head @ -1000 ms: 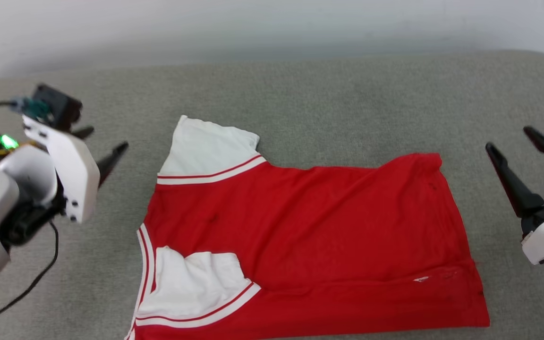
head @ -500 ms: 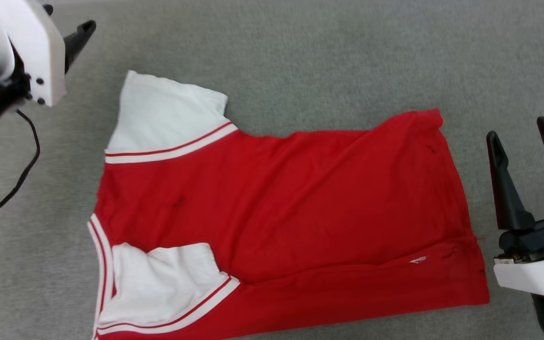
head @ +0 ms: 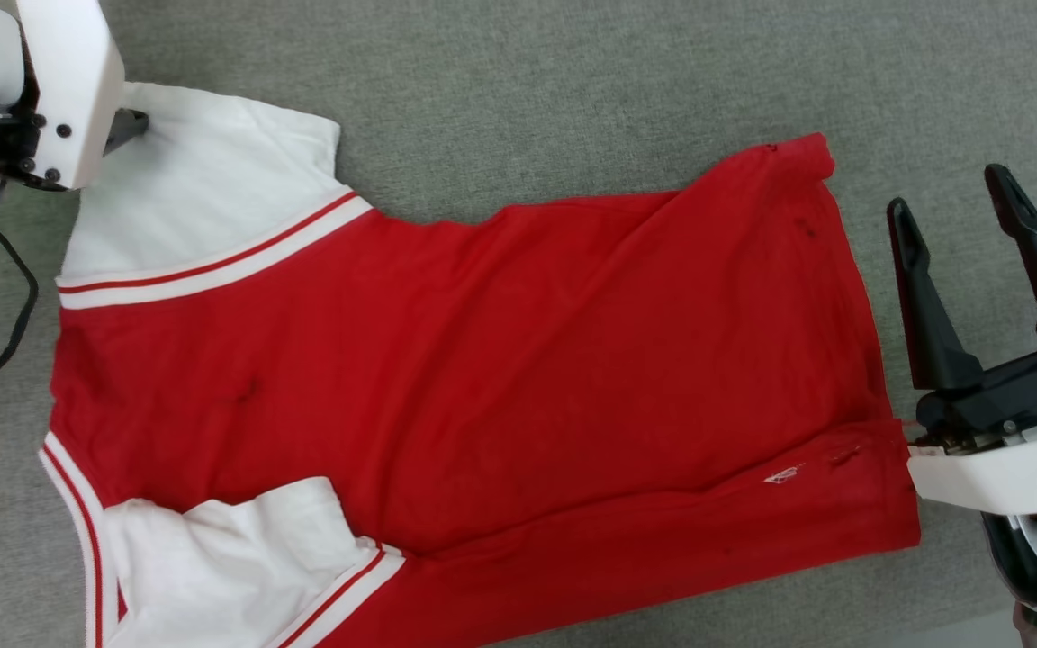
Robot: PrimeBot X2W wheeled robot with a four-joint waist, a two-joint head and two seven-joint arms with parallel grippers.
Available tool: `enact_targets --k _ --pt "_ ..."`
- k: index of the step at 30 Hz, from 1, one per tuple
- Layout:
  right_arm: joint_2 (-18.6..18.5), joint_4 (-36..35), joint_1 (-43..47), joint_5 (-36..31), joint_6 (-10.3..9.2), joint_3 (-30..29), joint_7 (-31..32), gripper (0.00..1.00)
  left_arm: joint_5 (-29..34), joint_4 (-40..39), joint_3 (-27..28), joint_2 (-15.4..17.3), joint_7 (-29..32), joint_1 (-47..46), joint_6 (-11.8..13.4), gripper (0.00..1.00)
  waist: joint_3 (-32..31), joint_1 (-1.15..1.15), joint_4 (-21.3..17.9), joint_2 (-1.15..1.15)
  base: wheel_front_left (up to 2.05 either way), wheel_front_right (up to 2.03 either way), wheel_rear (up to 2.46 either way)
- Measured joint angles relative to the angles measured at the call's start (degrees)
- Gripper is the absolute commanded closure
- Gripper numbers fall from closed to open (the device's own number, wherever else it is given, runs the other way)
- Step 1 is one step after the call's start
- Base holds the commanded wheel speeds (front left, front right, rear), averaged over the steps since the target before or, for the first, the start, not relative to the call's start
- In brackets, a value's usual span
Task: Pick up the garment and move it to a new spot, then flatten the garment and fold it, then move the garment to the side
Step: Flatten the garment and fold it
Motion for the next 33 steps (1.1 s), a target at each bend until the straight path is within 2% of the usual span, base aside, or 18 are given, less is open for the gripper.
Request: enact_targets --k 6,8,11,14,19,22,25,29,33 --pt "-1.04 3.49 -1.96 0.67 0.01 1.38 -0.52 0.00 -0.82 -0.80 -0.16 0.81 1.42 -0.14 -0.26 0.00 1.50 -0.01 -1.04 0.00 0.00 0.00 0.00" --pt "-1.48 4.48 -2.72 0.88 0.00 1.25 -0.60 0.00 -1.12 -0.96 -0.20 0.74 1.13 -0.04 -0.34 1.00 1.39 -0.01 -0.90 0.00 0.00 0.00 0.00" --pt "-2.48 5.34 -4.36 0.70 0.01 0.65 -0.57 0.00 -0.91 -1.58 -0.67 -0.03 -0.20 0.45 -0.83 1.00 0.64 -0.01 -0.39 0.00 0.00 0.00 0.00" --pt "-5.16 5.20 -6.64 0.25 0.01 0.36 0.63 0.00 -0.45 -1.85 -1.26 -0.51 -1.72 0.76 -1.26 1.00 -0.79 0.00 0.32 0.00 0.00 0.00 0.00" --pt "-11.93 5.38 -13.34 0.04 0.00 2.11 6.76 0.00 -0.68 -3.05 -1.34 -0.76 -5.22 1.10 -1.74 1.00 -3.90 -0.01 1.93 0.00 0.00 0.00 0.00" --pt "-16.37 6.72 -17.16 1.99 0.01 4.83 13.46 0.00 -0.99 -4.89 -2.16 -1.31 -6.82 1.82 -1.86 1.00 -5.54 -0.01 3.45 0.00 0.00 0.00 0.00" --pt "-21.27 9.06 -21.10 6.24 0.00 9.00 23.05 0.00 -1.10 -7.22 -3.24 -1.58 -8.40 2.26 -2.01 1.00 -6.89 -0.01 5.15 0.00 0.00 0.00 0.00" --pt "-28.46 11.35 -25.26 15.94 0.01 17.44 38.85 0.00 -1.51 -10.95 -5.19 -1.82 -10.21 2.94 -2.03 1.00 -8.17 -0.01 7.42 0.00 0.00 0.00 0.00" --pt "-33.85 12.22 -31.15 24.49 0.01 24.84 52.23 0.00 -1.56 -13.70 -6.80 -1.63 -11.62 2.89 -2.03 1.00 -8.48 -0.01 9.48 0.00 0.00 0.00 0.00"
